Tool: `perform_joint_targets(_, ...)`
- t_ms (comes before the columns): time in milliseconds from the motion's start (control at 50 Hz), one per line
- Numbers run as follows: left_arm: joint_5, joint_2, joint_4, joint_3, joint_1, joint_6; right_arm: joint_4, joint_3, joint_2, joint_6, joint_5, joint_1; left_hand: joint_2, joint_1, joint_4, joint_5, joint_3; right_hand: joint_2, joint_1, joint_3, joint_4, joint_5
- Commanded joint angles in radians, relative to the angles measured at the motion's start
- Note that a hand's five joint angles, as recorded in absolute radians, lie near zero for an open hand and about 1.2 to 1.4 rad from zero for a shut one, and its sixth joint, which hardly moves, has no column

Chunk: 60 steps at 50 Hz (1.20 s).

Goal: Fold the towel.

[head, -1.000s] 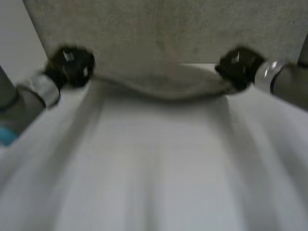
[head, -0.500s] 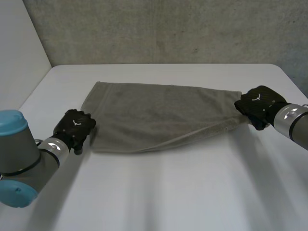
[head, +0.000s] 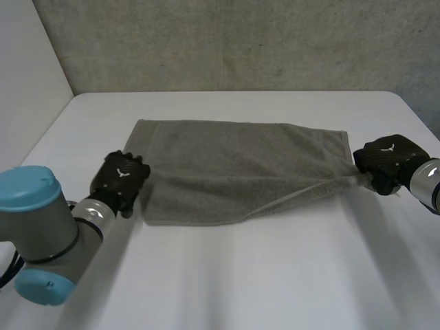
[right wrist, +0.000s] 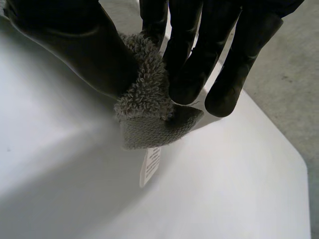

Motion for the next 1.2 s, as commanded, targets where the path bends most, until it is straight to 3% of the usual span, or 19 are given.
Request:
perform_joint_targets(20, 0.036, 0.011, -0.028, -0.031, -0.042, -0.011, -0.036, -0.021, -0.004, 0.079, 0.009, -0.002, 0.003, 0.01, 0.002, 0.033, 0.0, 0.077, 0.067, 0.058, 0.062, 0.063)
perform_joint_targets(340, 0.042, -0.11, -0.039, 0.067, -0.055, -0.005, -0.038, -0.018, 0.001, 0.104, 0.005, -0.001, 0.021, 0.027, 0.019, 0.051, 0.017, 0.077, 0.067, 0.058, 0.062, 0.063)
perform_joint_targets(580, 0.042, -0.184, -0.069, 0.174, -0.056, -0.008, -0.041, -0.013, 0.005, 0.102, 0.0, -0.001, 0.22, 0.227, 0.219, 0.25, 0.217, 0.077, 0.067, 0.058, 0.062, 0.063)
perform_joint_targets(640, 0.042, -0.188, -0.083, 0.186, -0.056, -0.008, -0.041, -0.013, 0.005, 0.102, 0.0, -0.002, 0.417, 0.424, 0.416, 0.447, 0.414, 0.077, 0.067, 0.058, 0.062, 0.063)
perform_joint_targets(680, 0.042, -0.184, -0.089, 0.194, -0.056, -0.008, -0.041, -0.013, 0.005, 0.102, -0.002, -0.002, 0.698, 0.704, 0.696, 0.728, 0.694, 0.077, 0.067, 0.058, 0.062, 0.063)
perform_joint_targets(700, 0.042, -0.184, -0.089, 0.194, -0.056, -0.008, -0.041, -0.013, 0.005, 0.102, -0.002, -0.002, 0.699, 0.706, 0.698, 0.729, 0.696, 0.077, 0.067, 0.058, 0.062, 0.063)
perform_joint_targets(740, 0.039, -0.156, -0.092, 0.197, -0.058, -0.011, -0.039, -0.013, 0.002, 0.1, 0.0, -0.002, 0.944, 0.951, 0.943, 0.974, 0.941, 0.077, 0.067, 0.058, 0.062, 0.063)
perform_joint_targets(860, 0.041, -0.04, -0.128, 0.185, -0.05, -0.014, -0.028, -0.027, -0.006, 0.1, 0.002, -0.002, 0.951, 0.958, 0.95, 0.981, 0.948, 0.077, 0.067, 0.058, 0.062, 0.063)
perform_joint_targets(960, 0.045, 0.109, -0.222, 0.188, -0.042, -0.011, 0.021, -0.036, -0.137, 0.099, -0.002, 0.004, 0.951, 0.958, 0.95, 0.981, 0.948, 0.077, 0.067, 0.058, 0.062, 0.063)
perform_joint_targets(1060, 0.083, 0.19, -0.272, 0.199, -0.036, -0.011, 0.074, -0.041, -0.176, 0.099, -0.021, 0.005, 0.951, 0.958, 0.95, 0.981, 0.948, 0.077, 0.067, 0.058, 0.062, 0.063)
perform_joint_targets(1200, 0.116, 0.154, -0.276, 0.203, -0.026, -0.002, 0.087, -0.039, -0.173, 0.094, -0.051, 0.012, 0.861, 0.868, 0.86, 0.891, 0.858, 0.077, 0.067, 0.058, 0.062, 0.063)
